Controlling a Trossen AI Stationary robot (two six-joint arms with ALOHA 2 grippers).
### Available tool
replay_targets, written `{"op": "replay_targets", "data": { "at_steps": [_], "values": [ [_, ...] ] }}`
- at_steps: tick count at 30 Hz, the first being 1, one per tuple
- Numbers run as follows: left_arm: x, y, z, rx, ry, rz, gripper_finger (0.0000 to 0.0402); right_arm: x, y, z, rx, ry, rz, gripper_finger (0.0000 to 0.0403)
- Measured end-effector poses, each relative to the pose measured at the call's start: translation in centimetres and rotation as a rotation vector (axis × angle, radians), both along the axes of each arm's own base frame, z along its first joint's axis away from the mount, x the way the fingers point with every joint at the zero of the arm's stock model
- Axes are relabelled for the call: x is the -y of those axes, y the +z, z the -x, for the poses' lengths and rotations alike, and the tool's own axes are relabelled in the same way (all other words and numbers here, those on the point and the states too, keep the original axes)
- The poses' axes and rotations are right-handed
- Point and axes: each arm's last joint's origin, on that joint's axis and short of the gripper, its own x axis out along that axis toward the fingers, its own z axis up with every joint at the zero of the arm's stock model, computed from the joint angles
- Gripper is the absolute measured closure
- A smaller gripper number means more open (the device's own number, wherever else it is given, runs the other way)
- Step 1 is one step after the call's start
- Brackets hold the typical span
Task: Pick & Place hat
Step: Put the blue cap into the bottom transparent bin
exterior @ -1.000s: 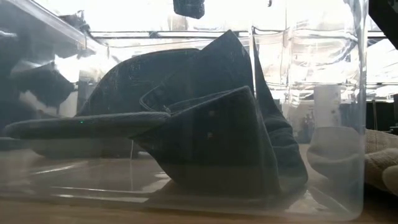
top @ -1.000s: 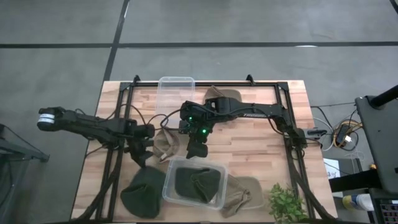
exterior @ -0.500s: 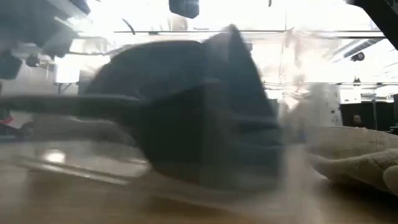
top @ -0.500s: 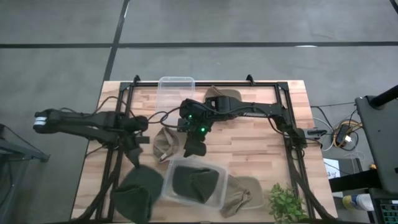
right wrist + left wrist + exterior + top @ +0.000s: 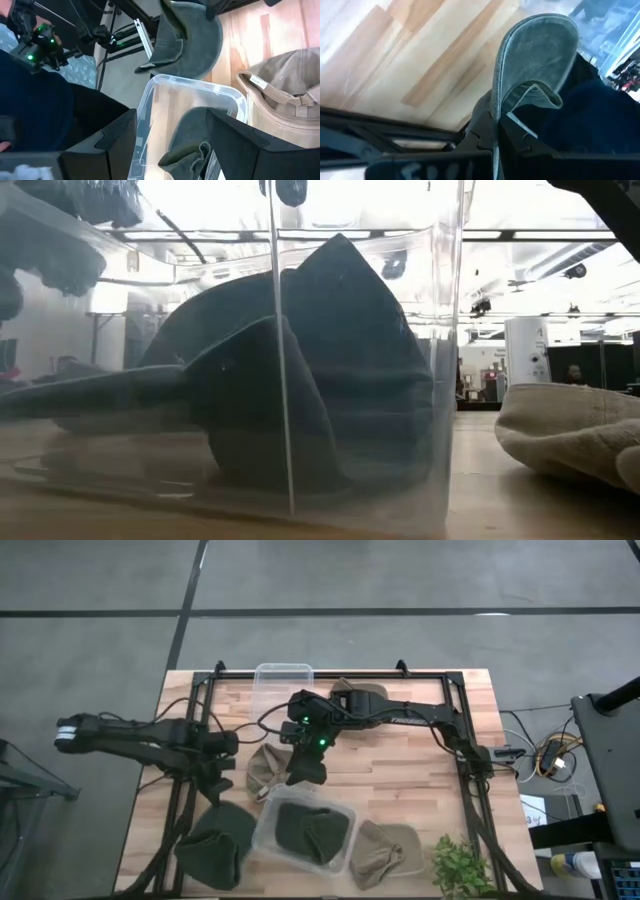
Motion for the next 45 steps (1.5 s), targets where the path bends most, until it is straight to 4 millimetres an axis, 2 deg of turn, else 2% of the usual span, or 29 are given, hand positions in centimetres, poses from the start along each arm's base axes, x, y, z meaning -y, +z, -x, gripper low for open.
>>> {"op": "replay_targets", "data": {
  "at_steps": [4,9,14,18,21,29,33,40,45],
  "values": [
    [0.0,-0.2,1.0,-0.046,-0.076,-0.047,0.0399,0.0,0.0,0.0,0.000,-0.001,0.000,0.0175],
    [-0.1,0.3,1.2,-0.020,-0.047,-0.049,0.0399,0.0,0.0,0.0,0.005,-0.001,0.000,0.0175],
    [0.1,2.1,1.4,0.025,-0.058,0.004,0.0399,0.0,0.0,-0.1,0.007,-0.001,0.000,0.0175],
    [0.2,4.6,1.4,0.145,-0.094,0.081,0.0399,0.0,0.0,-0.1,0.008,-0.001,0.000,0.0175],
    [0.1,6.0,1.2,0.206,-0.081,0.074,0.0399,0.0,0.0,-0.1,0.009,-0.001,0.000,0.0175],
    [-0.6,8.5,-0.7,0.418,0.115,-0.142,0.0398,0.1,0.2,-0.2,0.021,-0.009,-0.008,0.0175],
    [-0.8,9.4,-0.6,0.432,0.183,-0.197,0.0398,0.2,0.5,-0.4,0.032,-0.038,-0.038,0.0175],
    [-0.9,12.3,-0.7,0.575,0.272,-0.157,0.0398,1.0,2.7,0.6,0.053,-0.105,-0.111,0.0175],
    [-1.3,13.6,-0.9,0.639,0.415,-0.251,0.0398,1.7,4.1,1.5,0.042,-0.169,-0.175,0.0175]
  ]
}}
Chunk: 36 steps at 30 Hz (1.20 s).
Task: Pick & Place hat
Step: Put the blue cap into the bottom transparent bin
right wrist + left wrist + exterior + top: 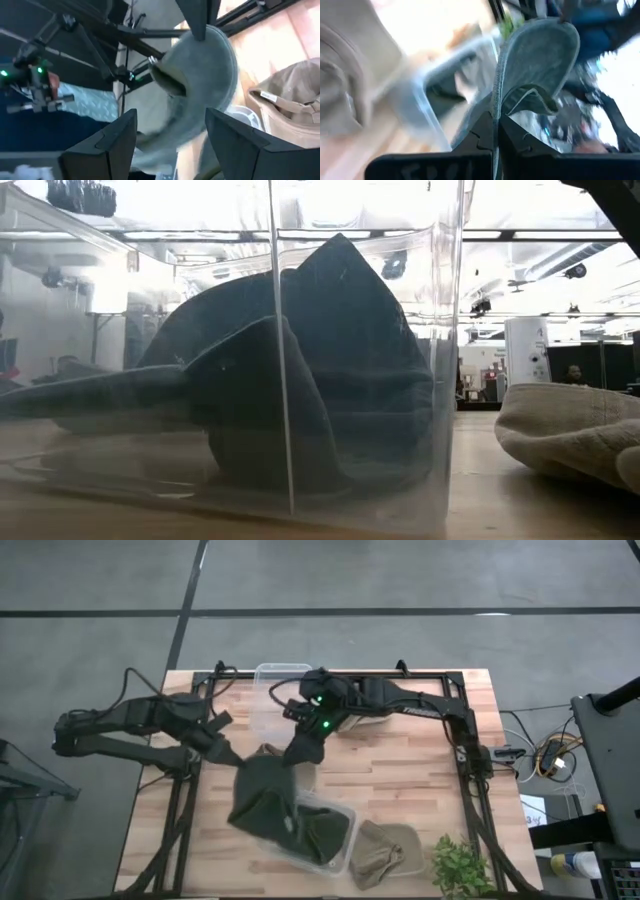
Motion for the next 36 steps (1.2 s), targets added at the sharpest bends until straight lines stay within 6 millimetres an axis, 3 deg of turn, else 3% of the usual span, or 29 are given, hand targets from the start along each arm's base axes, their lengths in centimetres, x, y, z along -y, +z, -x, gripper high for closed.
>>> {"op": "replay_targets", "data": {
  "at_steps": [5,9,18,23,30,36],
  "values": [
    [-0.5,0.1,0.3,0.014,0.167,-0.091,0.0398,0.8,2.2,1.7,0.030,-0.035,-0.028,0.0175],
    [-0.6,0.8,0.7,0.094,0.192,-0.098,0.0397,1.8,3.8,3.1,0.059,-0.081,-0.023,0.0176],
    [-1.1,1.9,1.1,0.204,0.364,-0.191,0.0397,4.5,7.5,7.2,0.140,-0.414,0.137,0.0177],
    [-1.5,2.6,0.4,0.282,0.471,-0.245,0.0397,4.7,7.5,7.4,0.114,-0.489,0.163,0.0177],
    [-1.6,2.4,-1.2,0.290,0.497,-0.270,0.0397,4.8,6.3,6.5,0.066,-0.500,0.175,0.0177],
    [-1.6,2.4,-1.5,0.290,0.496,-0.277,0.0397,4.6,5.3,6.8,-0.032,-0.504,0.196,0.0179]
  ]
}}
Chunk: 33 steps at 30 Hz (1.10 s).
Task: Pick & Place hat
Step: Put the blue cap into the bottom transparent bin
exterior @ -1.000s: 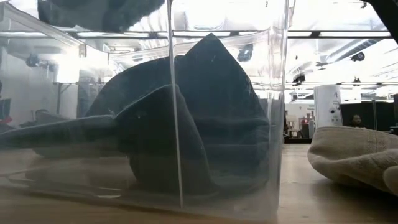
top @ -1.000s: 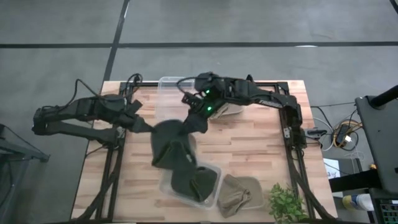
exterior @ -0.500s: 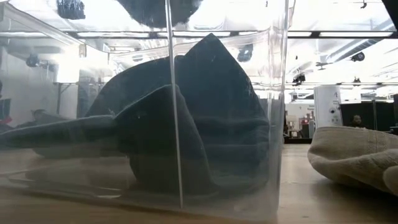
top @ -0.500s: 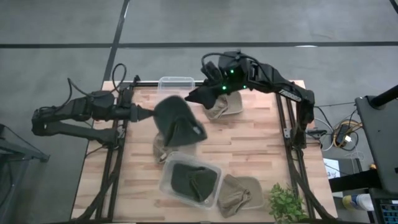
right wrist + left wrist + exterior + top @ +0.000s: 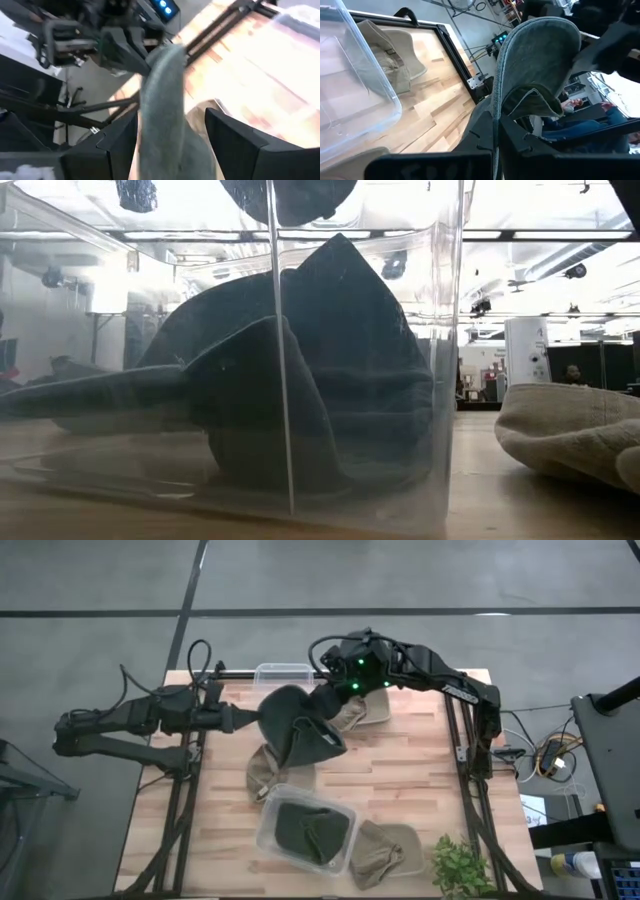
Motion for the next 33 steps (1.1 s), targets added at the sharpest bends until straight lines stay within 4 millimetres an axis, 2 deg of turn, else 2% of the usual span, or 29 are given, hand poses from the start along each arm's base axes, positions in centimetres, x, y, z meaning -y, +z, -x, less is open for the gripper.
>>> {"op": "replay_targets", "data": {
  "at_steps": [3,5,7,11,12,18,28,33],
  "values": [
    [0.0,0.1,0.1,0.003,-0.001,-0.004,0.0397,-0.1,-0.1,0.0,-0.013,0.001,-0.002,0.0196],
    [0.0,0.1,0.3,0.008,-0.003,-0.007,0.0397,-0.1,-0.1,0.0,-0.013,-0.001,-0.007,0.0224],
    [0.0,0.2,0.4,0.011,-0.003,-0.009,0.0397,-0.1,-0.1,0.0,-0.013,-0.001,-0.016,0.0262],
    [0.1,0.2,0.5,0.012,-0.017,-0.013,0.0396,-0.1,-0.3,0.1,-0.030,0.019,-0.008,0.0367],
    [0.1,0.2,0.5,0.015,-0.027,-0.022,0.0396,-0.1,-0.3,0.1,-0.032,0.021,-0.005,0.0378],
    [0.1,0.8,0.4,0.050,-0.062,-0.134,0.0377,-0.1,-0.4,0.4,-0.058,0.025,-0.012,0.0391],
    [0.2,1.5,0.9,0.096,-0.078,-0.219,0.0225,0.2,-0.7,0.7,-0.085,0.122,-0.072,0.0393],
    [0.0,2.6,2.3,0.127,-0.021,-0.313,0.0195,-0.2,-0.7,0.8,-0.074,0.265,-0.177,0.0393]
  ]
}}
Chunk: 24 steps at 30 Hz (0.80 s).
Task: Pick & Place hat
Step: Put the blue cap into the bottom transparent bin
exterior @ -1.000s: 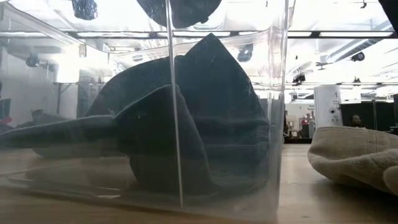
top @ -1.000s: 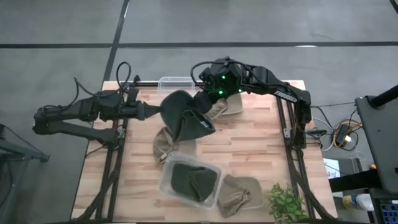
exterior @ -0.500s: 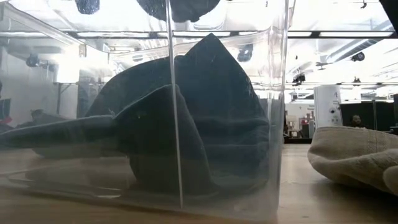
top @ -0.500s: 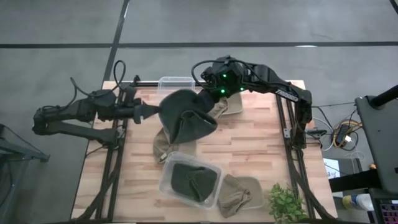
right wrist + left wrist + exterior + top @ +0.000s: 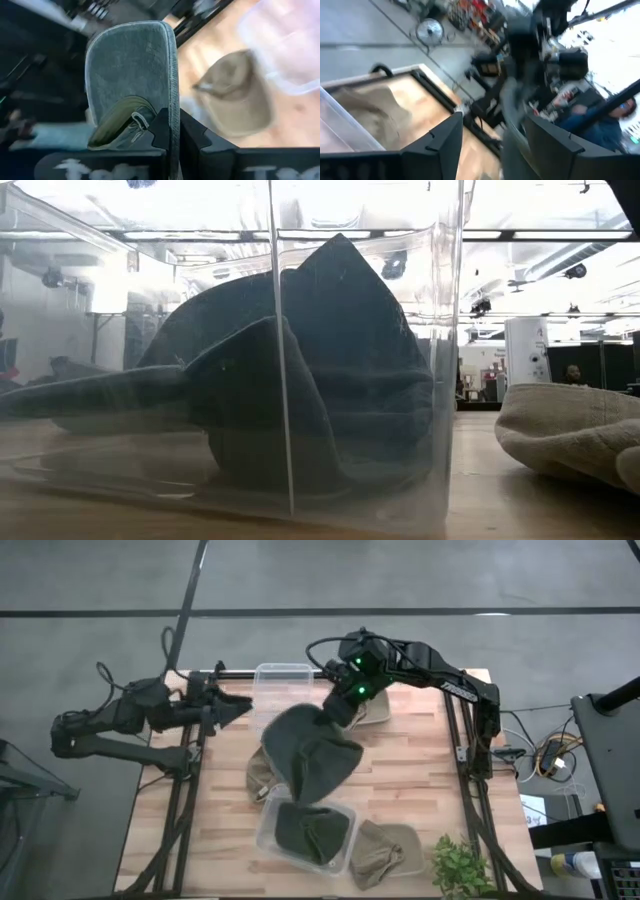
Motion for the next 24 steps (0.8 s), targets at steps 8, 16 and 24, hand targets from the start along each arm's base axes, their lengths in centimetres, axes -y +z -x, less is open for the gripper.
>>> {"op": "replay_targets", "data": {
  "at_steps": [8,16,24],
  "values": [
    [-0.1,2.4,2.6,0.093,0.061,-0.086,0.0194,-2.4,-1.5,-1.4,-0.051,0.087,-0.022,0.0394],
    [-0.2,3.9,4.2,0.145,0.127,-0.116,0.0194,-5.5,-6.1,-4.9,-0.181,0.179,-0.006,0.0392],
    [-0.2,4.3,4.7,0.160,0.132,-0.116,0.0193,-7.9,-11.3,-7.8,-0.338,0.236,-0.007,0.0391]
  ]
}}
